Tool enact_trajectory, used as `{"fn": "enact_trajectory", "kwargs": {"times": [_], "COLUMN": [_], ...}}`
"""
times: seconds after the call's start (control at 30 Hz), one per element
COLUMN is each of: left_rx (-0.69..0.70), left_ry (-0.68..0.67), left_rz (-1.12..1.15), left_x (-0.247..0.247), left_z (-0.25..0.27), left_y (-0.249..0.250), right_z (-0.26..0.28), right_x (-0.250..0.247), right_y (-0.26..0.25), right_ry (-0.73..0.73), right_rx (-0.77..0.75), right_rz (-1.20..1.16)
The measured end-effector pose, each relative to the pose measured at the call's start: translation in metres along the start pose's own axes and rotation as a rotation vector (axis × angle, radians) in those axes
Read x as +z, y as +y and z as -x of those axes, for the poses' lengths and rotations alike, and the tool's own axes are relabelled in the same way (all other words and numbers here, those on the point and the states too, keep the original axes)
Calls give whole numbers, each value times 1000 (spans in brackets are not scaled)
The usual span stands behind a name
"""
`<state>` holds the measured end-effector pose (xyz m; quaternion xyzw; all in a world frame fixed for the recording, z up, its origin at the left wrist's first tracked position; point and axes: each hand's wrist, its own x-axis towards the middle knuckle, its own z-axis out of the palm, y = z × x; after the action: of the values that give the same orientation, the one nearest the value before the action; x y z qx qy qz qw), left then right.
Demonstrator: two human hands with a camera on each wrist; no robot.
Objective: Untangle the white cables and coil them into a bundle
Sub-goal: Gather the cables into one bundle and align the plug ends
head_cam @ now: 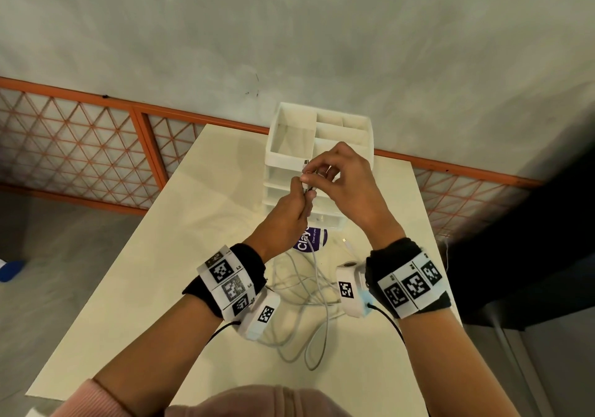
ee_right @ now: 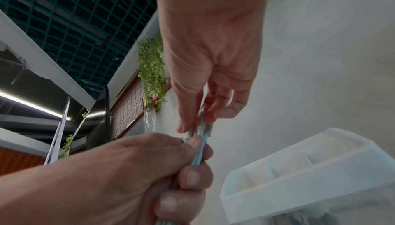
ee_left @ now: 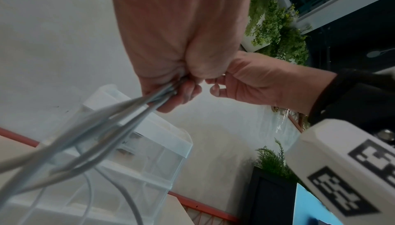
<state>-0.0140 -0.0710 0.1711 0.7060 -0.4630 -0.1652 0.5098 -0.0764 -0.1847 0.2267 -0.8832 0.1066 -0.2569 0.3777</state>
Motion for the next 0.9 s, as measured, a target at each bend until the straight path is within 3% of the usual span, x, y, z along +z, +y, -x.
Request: {"fn": "enact_trajectory", "kwargs": {"times": [0.5, 0.9], "left_rx": [-18, -49], "left_ry": [-26, -56], "left_rz": [8, 77], "left_x": [-10, -8], "left_z": [1, -2], "left_y": [-10, -8], "right_z": [-7, -7], "right_x": [4, 4], "right_y": [3, -1], "right_ry": [-97, -17], "right_rx": [20, 55], "right_rz": [-70, -102]}}
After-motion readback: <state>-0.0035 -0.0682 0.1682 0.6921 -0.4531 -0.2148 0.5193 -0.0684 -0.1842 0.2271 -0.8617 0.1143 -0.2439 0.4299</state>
